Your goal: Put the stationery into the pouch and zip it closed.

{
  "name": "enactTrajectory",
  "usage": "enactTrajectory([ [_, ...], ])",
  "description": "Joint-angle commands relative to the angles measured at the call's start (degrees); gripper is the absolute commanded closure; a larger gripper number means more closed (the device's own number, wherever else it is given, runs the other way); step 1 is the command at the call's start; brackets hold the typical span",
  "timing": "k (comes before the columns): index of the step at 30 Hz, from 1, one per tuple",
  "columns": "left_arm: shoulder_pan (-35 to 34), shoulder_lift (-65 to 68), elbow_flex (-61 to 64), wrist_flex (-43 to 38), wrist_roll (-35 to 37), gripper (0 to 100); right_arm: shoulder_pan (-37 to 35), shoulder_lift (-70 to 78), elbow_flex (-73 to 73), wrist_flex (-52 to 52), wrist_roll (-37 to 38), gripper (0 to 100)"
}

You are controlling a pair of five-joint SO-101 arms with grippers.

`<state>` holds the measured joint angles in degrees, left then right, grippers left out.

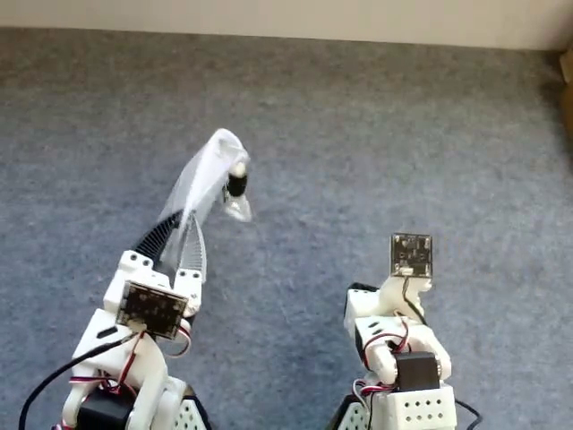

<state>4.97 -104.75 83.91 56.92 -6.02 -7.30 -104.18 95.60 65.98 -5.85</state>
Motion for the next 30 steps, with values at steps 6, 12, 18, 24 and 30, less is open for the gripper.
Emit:
enactTrajectory([
  [6,-0.9,-0.1,13.2,17.8,1.2,99,2.6,-1.0,7.0,5.7,-0.2,99.1],
  [12,-0.7,-0.1,13.2,19.1,1.5,99,3.1,-1.0,7.0,5.7,-0.4,99.1],
  [18,-0.7,-0.1,13.2,19.1,1.5,99,3.1,-1.0,7.0,5.7,-0.2,99.1],
  [24,-0.7,-0.1,13.2,19.1,1.5,99,3.1,-1.0,7.0,5.7,-0.2,99.1],
  [30,-0.7,-0.1,13.2,19.1,1.5,99,3.1,-1.0,7.0,5.7,-0.2,99.1],
])
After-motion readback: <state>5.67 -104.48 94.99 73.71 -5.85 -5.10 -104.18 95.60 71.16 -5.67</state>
